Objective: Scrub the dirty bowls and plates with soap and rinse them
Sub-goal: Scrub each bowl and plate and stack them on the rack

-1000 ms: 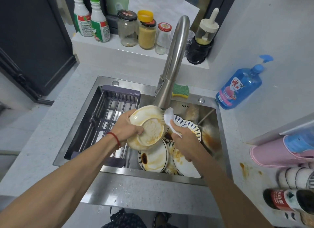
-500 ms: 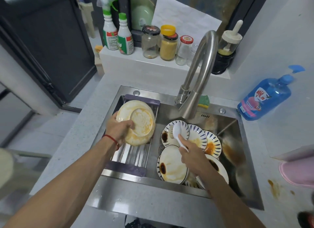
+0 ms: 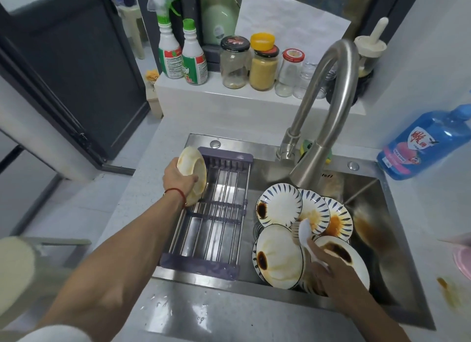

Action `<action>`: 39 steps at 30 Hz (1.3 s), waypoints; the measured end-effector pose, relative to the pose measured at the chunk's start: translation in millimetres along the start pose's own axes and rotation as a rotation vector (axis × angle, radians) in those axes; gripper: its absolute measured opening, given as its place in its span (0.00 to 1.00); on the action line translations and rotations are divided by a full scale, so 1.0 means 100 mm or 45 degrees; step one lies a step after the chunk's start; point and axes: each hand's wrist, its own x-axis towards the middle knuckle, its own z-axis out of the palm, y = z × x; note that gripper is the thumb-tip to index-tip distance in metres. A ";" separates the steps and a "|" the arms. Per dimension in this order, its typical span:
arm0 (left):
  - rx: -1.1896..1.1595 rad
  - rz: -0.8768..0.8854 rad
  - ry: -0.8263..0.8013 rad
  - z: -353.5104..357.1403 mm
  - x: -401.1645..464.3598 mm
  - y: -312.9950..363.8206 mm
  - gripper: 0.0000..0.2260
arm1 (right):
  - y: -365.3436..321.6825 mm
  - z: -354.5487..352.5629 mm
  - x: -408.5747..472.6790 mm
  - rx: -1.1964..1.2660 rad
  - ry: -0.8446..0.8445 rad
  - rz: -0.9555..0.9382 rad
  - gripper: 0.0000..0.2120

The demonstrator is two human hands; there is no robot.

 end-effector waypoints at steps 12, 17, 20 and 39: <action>0.262 0.042 0.048 -0.10 0.01 -0.06 0.31 | 0.00 0.12 0.10 0.122 -0.027 0.057 0.22; 0.332 0.174 0.117 -0.11 0.00 -0.08 0.42 | 0.06 0.09 0.15 0.106 -0.042 0.067 0.23; 0.482 0.288 0.166 -0.08 -0.06 -0.10 0.43 | 0.09 0.01 0.15 0.045 -0.060 0.039 0.25; 1.799 1.477 -1.170 2.08 -1.85 -0.25 0.24 | 0.67 -0.31 0.23 0.228 -0.029 0.197 0.24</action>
